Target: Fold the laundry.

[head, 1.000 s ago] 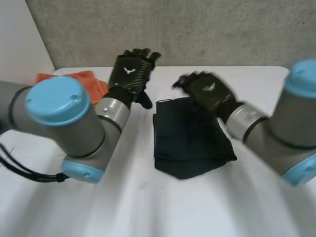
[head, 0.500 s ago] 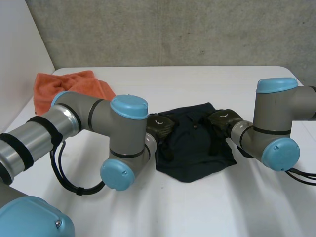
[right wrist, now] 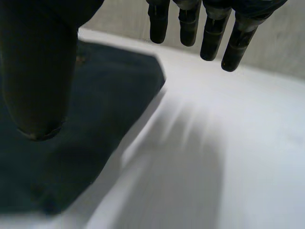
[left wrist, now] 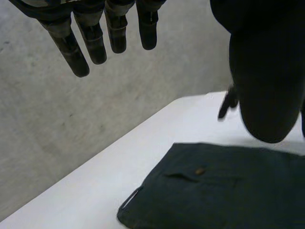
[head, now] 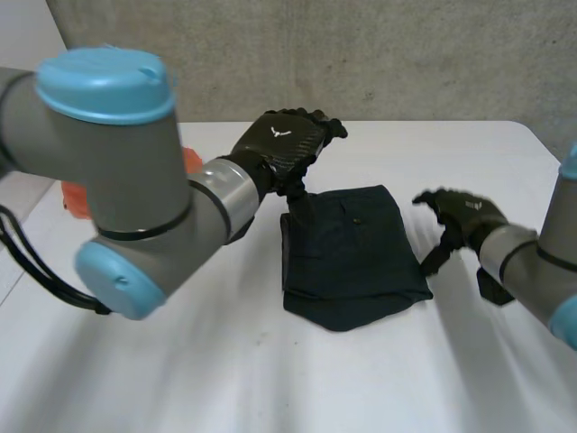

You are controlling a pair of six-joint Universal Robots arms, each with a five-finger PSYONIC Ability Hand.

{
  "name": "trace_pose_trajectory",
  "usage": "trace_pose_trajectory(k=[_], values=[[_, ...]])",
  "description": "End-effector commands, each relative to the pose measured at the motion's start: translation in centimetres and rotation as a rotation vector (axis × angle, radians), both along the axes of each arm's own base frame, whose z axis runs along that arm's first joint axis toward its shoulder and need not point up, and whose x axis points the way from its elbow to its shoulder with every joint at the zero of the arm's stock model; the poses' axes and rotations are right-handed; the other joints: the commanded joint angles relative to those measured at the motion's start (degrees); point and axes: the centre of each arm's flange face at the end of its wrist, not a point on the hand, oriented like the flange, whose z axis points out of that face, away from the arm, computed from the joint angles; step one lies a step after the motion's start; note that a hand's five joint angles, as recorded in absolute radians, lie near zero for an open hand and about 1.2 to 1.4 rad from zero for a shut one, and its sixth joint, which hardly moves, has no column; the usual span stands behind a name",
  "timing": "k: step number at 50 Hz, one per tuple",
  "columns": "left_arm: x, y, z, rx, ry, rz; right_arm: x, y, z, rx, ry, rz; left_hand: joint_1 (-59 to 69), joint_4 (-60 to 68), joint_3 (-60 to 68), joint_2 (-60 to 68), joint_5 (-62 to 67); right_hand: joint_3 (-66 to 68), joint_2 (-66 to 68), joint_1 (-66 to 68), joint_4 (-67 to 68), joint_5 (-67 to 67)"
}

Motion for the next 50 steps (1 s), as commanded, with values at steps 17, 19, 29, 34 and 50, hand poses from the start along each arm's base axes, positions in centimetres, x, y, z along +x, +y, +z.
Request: trace_pose_trajectory(k=[17,19,29,34,50], values=[[1.0,0.1,-0.4,0.079,0.032,-0.044,1.7,-1.0,-6.0,0.111,-0.113,0.050,-0.76,-0.04,-0.48,-0.16,0.05,5.46,4.34,7.75,3.57,3.16],[1.0,0.2,-0.4,0.079,0.032,-0.045,2.1,-1.0,-6.0,0.106,-0.117,0.060,-0.76,-0.04,-0.48,-0.16,0.05,6.64,5.52,8.93,4.75,4.34],[1.1,-0.1,-0.5,0.081,0.030,-0.039,3.3,-1.6,-5.2,0.089,-0.174,0.061,-0.59,0.13,-0.31,0.01,0.22,6.32,5.20,8.61,4.43,4.03],[1.1,-0.1,-0.5,0.080,0.031,-0.037,4.0,-1.6,-4.8,0.086,-0.199,0.072,-0.42,0.30,-0.14,0.18,0.38,3.29,2.16,5.58,1.40,0.99],[1.1,-0.2,-0.7,0.086,0.028,-0.037,5.9,-2.7,-5.1,0.063,-0.211,0.106,-0.26,0.46,0.02,0.35,0.55,3.78,2.66,6.08,1.90,1.49]])
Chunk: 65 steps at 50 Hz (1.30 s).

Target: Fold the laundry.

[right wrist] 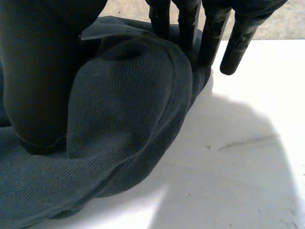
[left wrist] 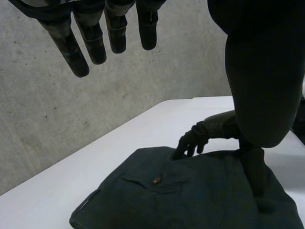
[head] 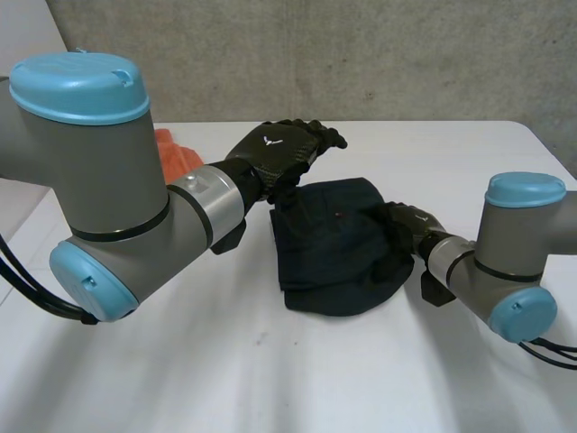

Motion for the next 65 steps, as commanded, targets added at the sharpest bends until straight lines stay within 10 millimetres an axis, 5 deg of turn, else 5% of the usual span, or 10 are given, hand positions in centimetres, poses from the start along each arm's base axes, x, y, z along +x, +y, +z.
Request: trace_pose_trajectory(k=[1,5,11,24,35,52,59,60,62,65], values=[[0.0,-0.1,-0.1,0.001,-0.001,0.001,1.1,-0.2,0.5,-0.028,-0.010,0.022,-0.25,0.46,0.03,0.35,0.55,0.62,0.36,5.47,0.39,1.42],[0.0,-0.1,-0.1,0.002,-0.002,0.001,1.5,-0.4,0.6,-0.035,-0.020,0.029,-0.08,0.63,0.20,0.52,0.72,10.17,9.91,15.02,9.94,10.97],[0.1,-0.1,-0.4,0.009,-0.006,0.003,2.3,-1.1,0.4,-0.054,-0.026,0.047,0.08,0.80,0.36,0.69,0.89,64.46,64.20,69.31,64.23,65.26],[1.0,-1.1,-1.4,0.035,-0.025,0.037,3.1,-7.0,2.4,-0.191,0.062,0.064,0.25,0.97,0.53,0.86,1.06,64.49,64.22,69.34,64.26,65.28],[1.1,-1.4,-1.7,0.044,-0.031,0.046,-7.9,-18.4,4.5,-0.393,0.108,-0.248,0.59,1.30,0.87,1.19,1.39,64.49,64.22,69.34,64.26,65.28],[1.6,-1.8,-3.0,0.088,-0.042,0.063,-20.4,-22.2,2.4,-0.430,0.224,-0.450,0.59,1.30,0.87,1.19,1.39,64.49,64.22,69.34,64.26,65.28],[1.4,-1.8,-3.0,0.085,-0.040,0.061,-21.7,-22.4,2.2,-0.438,0.218,-0.433,0.59,1.30,0.87,1.19,1.39,64.49,64.22,69.34,64.26,65.28],[1.4,-1.8,-3.1,0.087,-0.041,0.060,-21.7,-22.4,2.0,-0.432,0.217,-0.428,0.59,1.30,0.87,1.19,1.39,58.89,58.62,63.74,58.65,59.68],[1.4,-1.8,-3.2,0.089,-0.041,0.060,-21.8,-22.4,1.7,-0.426,0.223,-0.436,0.59,1.30,0.87,1.19,1.39,1.29,1.02,6.14,1.05,2.08],[1.4,-1.8,-3.2,0.098,-0.037,0.063,-21.9,-22.2,1.6,-0.410,0.255,-0.440,0.42,1.14,0.70,1.03,1.23,-5.51,-5.78,-0.66,-5.74,-4.72]])
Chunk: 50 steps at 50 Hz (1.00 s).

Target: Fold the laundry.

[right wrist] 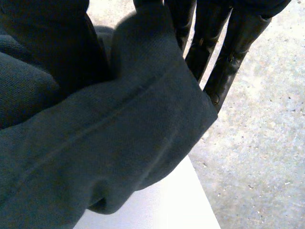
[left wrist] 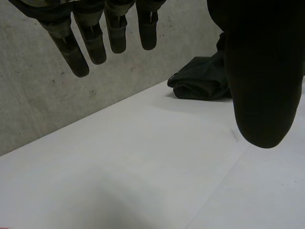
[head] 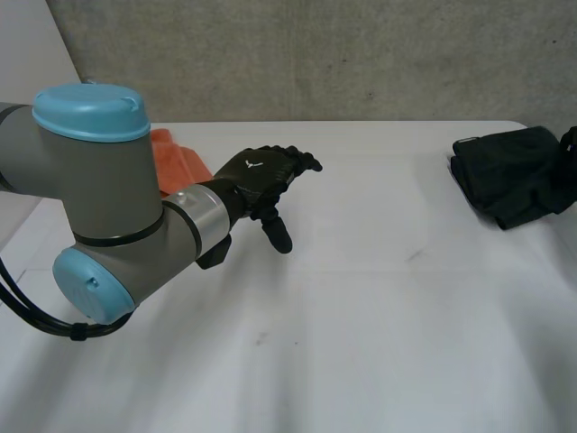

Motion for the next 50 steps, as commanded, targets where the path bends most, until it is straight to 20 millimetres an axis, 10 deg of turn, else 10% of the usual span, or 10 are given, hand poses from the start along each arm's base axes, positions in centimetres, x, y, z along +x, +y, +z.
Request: trace_pose_trajectory(k=[1,10,18,24,32,37,50], values=[[0.0,0.0,-0.1,0.011,0.005,0.003,-0.1,0.4,-0.5,0.041,0.034,-0.009,0.42,1.14,0.70,1.02,1.22,-51.10,-49.58,-36.68,-50.88,-48.25],[0.0,0.3,0.3,0.011,0.017,0.004,0.6,2.8,5.1,0.121,0.131,-0.001,0.08,0.80,0.36,0.69,0.89,-51.10,-49.58,-36.68,-50.88,-48.25],[0.8,0.2,2.9,-0.048,0.052,0.020,1.7,6.5,15.5,0.010,0.170,0.001,-1.77,-1.05,-1.49,-1.16,-0.96,-51.10,-49.58,-36.68,-50.88,-48.25],[2.9,-2.1,5.6,-0.149,0.096,0.097,8.2,10.8,19.0,-0.044,0.171,0.147,-2.78,-2.06,-2.50,-2.17,-1.97,-51.10,-49.58,-36.68,-50.88,-48.25],[7.9,-8.1,7.2,-0.292,0.093,0.316,18.1,18.7,17.1,-0.056,0.176,0.426,-3.62,-2.90,-3.34,-3.02,-2.82,-51.10,-49.58,-36.68,-50.88,-48.25],[10.8,-13.3,4.1,-0.372,-0.048,0.394,23.1,24.7,13.6,-0.059,0.259,0.588,-3.62,-2.90,-3.34,-3.02,-2.82,-51.10,-49.58,-36.68,-50.88,-48.25],[14.2,-22.9,-5.7,-0.494,-0.354,0.351,24.6,31.2,6.2,0.114,0.393,0.721,-3.45,-2.73,-3.17,-2.85,-2.65,-51.10,-49.58,-36.68,-50.88,-48.25]])
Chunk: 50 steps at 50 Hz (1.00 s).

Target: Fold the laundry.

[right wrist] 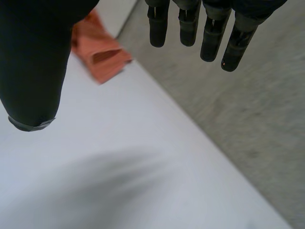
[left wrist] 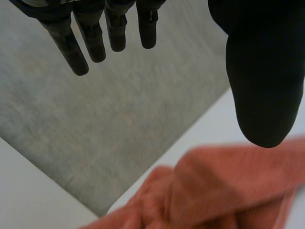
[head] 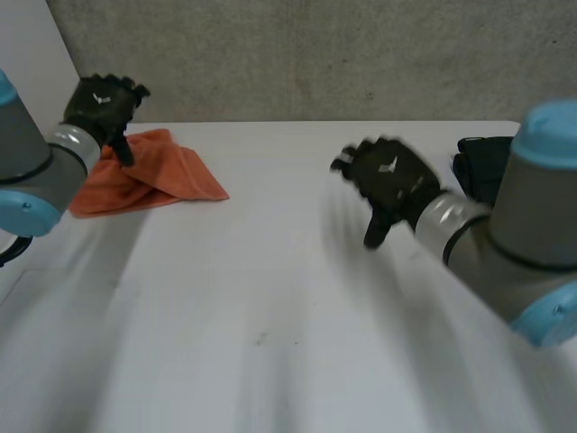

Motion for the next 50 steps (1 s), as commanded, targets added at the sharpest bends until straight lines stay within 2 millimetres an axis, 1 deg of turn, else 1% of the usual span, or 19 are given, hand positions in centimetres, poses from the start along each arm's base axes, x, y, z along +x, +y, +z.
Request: trace_pose_trajectory(k=[1,6,8,11,12,16,22,27,30,34,35,38,39,41,42,45,46,49,50], values=[[0.7,-4.1,-5.9,-0.003,-0.106,-0.064,-0.8,1.7,-3.1,0.088,0.070,-0.006,-2.13,-1.31,-1.63,-1.32,-2.31,-2.20,-2.89,-1.72,-3.68,-4.12],[2.2,-6.6,-8.0,-0.029,-0.109,-0.040,-1.8,2.5,-4.6,0.129,0.094,-0.017,-0.45,0.37,0.05,0.36,-0.63,-2.20,-2.89,-1.72,-3.68,-4.12],[2.7,-7.6,-9.2,-0.042,-0.112,-0.026,-1.9,2.9,-4.8,0.132,0.097,-0.015,0.55,1.38,1.06,1.37,0.38,-2.20,-2.89,-1.72,-3.68,-4.12],[3.2,-8.5,-10.0,-0.065,-0.117,-0.014,-2.4,3.7,-5.1,0.139,0.102,-0.014,2.57,3.39,3.08,3.38,2.39,-2.20,-2.89,-1.72,-3.68,-4.12],[3.9,-9.0,-10.4,-0.073,-0.122,0.005,-2.4,3.9,-5.1,0.139,0.102,-0.014,5.24,6.07,5.75,6.06,5.07,-2.20,-2.89,-1.72,-3.68,-4.12],[4.7,-9.6,-11.8,-0.074,-0.128,0.016,-3.2,4.1,-5.2,0.136,0.097,-0.032,12.48,13.30,12.98,13.29,12.30,-2.20,-2.89,-1.72,-3.68,-4.12],[4.5,-9.5,-13.5,-0.056,-0.128,-0.014,-4.7,3.8,-5.4,0.149,0.098,-0.081,23.76,24.58,24.27,24.57,23.58,-2.20,-2.89,-1.72,-3.68,-4.12],[4.5,-9.7,-13.5,-0.072,-0.128,-0.023,-5.4,3.8,-5.3,0.149,0.098,-0.103,42.23,43.05,42.73,43.04,42.05,-2.20,-2.89,-1.72,-3.68,-4.12],[4.4,-9.8,-13.3,-0.084,-0.126,-0.017,-6.0,3.7,-4.9,0.140,0.092,-0.122,67.08,67.90,67.59,67.89,66.90,-2.20,-2.89,-1.72,-3.68,-4.12],[3.6,-9.7,-12.4,-0.117,-0.126,0.019,-6.5,3.6,-4.4,0.128,0.084,-0.142,67.15,67.97,67.66,67.97,66.97,-2.20,-2.89,-1.72,-3.68,-4.12],[3.0,-9.5,-11.2,-0.132,-0.126,0.030,-6.7,3.5,-4.3,0.126,0.082,-0.147,67.15,67.97,67.66,67.97,66.97,-2.20,-2.89,-1.72,-3.68,-4.12],[1.3,-8.5,-8.6,-0.148,-0.117,0.019,-7.1,3.4,-3.9,0.116,0.077,-0.162,67.15,67.97,67.66,67.97,66.97,-2.20,-2.89,-1.72,-3.68,-4.12],[0.3,-7.4,-7.4,-0.130,-0.106,-0.002,-7.2,3.4,-3.9,0.115,0.076,-0.165,67.15,67.97,67.66,67.97,66.97,-2.20,-2.89,-1.72,-3.68,-4.12],[-0.6,-6.0,-6.5,-0.102,-0.099,-0.028,-7.4,3.2,-3.6,0.108,0.071,-0.177,67.15,67.97,67.66,67.97,66.97,-2.20,-2.89,-1.72,-3.68,-4.12],[-1.3,-4.5,-5.3,-0.075,-0.073,-0.051,-7.5,3.1,-3.6,0.107,0.070,-0.180,67.15,67.97,67.66,67.97,66.97,-2.20,-2.89,-1.72,-3.68,-4.12],[-2.6,-1.6,-2.4,-0.054,0.008,-0.098,-7.8,2.8,-3.1,0.094,0.062,-0.193,67.15,67.97,67.66,67.97,66.97,-2.20,-2.89,-1.72,-3.68,-4.12],[-3.9,0.7,-0.8,-0.033,0.078,-0.144,-7.8,2.7,-3.1,0.091,0.061,-0.196,67.15,67.97,67.66,67.97,66.97,-2.20,-2.89,-1.72,-3.68,-4.12],[-6.0,4.7,0.5,0.026,0.180,-0.234,-7.9,2.5,-2.5,0.075,0.050,-0.203,67.15,67.97,67.66,67.97,66.97,-2.20,-2.89,-1.72,-3.68,-4.12],[-7.1,7.4,0.8,0.080,0.237,-0.291,-8.0,2.5,-2.3,0.070,0.046,-0.207,67.15,67.97,67.66,67.97,66.97,-2.20,-2.89,-1.72,-3.68,-4.12]])
